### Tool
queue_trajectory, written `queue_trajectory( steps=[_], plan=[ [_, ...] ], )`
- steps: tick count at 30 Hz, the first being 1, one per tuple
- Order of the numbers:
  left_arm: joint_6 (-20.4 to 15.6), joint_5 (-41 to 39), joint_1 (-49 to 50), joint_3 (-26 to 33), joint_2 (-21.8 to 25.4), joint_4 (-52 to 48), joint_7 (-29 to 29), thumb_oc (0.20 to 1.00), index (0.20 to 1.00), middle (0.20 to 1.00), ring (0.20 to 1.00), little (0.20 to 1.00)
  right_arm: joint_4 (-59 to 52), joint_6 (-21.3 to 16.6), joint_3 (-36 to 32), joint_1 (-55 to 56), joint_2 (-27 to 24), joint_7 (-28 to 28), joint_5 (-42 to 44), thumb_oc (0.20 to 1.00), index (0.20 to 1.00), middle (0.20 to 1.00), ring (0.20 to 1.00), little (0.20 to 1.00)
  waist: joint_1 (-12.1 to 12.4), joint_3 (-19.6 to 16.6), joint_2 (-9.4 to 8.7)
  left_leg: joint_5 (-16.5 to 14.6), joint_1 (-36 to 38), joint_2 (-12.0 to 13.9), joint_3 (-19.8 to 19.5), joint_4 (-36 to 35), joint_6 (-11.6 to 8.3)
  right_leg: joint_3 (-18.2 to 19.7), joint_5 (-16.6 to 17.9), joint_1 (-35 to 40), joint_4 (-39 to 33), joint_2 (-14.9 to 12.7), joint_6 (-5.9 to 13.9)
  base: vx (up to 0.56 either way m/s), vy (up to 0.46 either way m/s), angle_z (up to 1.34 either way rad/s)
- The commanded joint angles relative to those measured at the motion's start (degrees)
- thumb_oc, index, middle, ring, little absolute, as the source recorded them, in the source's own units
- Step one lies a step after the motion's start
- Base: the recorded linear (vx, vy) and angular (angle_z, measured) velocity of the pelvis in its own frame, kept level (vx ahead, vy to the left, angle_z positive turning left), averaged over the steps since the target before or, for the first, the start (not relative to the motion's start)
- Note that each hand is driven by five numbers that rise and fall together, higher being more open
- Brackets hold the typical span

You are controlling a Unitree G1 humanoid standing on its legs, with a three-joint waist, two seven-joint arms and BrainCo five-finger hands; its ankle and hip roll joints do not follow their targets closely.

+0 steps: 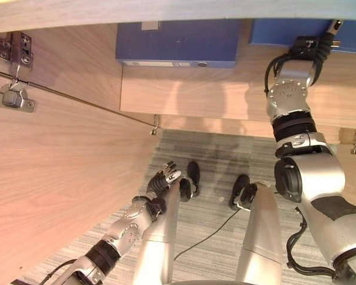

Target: Put the empty folder in the office cabinet

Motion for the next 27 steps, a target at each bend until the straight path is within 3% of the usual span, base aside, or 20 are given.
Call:
queue_trajectory(
  steps=[1,10,27],
  plan=[
    [0.2,-2.1,2.4,-1.0,1.0,-0.6,-0.2,1.000,1.000,1.000,1.000,1.000,3.1,-1.3,-0.8,4.4,-1.7,-3.9,-0.6,1.000,1.000,1.000,1.000,1.000,-0.3,3.2,0.83,-2.5,-0.3,-1.1,-5.1,-1.0,-1.78,3.8,5.5,-0.2,-7.0,-1.4,3.15,0.00,0.000,0.00],
    [0.6,-2.3,2.5,-0.5,1.4,-0.3,-0.4,1.000,1.000,1.000,1.000,1.000,2.2,-0.5,1.3,3.8,-0.8,-2.3,-0.4,1.000,1.000,1.000,1.000,1.000,-0.6,3.5,0.70,-2.5,-0.6,-0.8,-4.8,-0.9,-1.60,3.8,6.2,-0.3,-7.5,-1.2,3.37,0.00,0.000,0.00],
    [0.7,-2.7,3.5,0.4,1.9,-1.0,0.5,1.000,1.000,1.000,1.000,1.000,-9.8,-1.2,4.9,10.7,7.4,-3.7,-4.4,1.000,1.000,1.000,1.000,1.000,-1.5,4.6,0.31,-2.5,-1.1,-0.8,-4.6,-0.8,-1.63,4.0,6.8,-0.8,-7.8,-0.8,3.25,0.00,0.000,0.00]
  ],
)
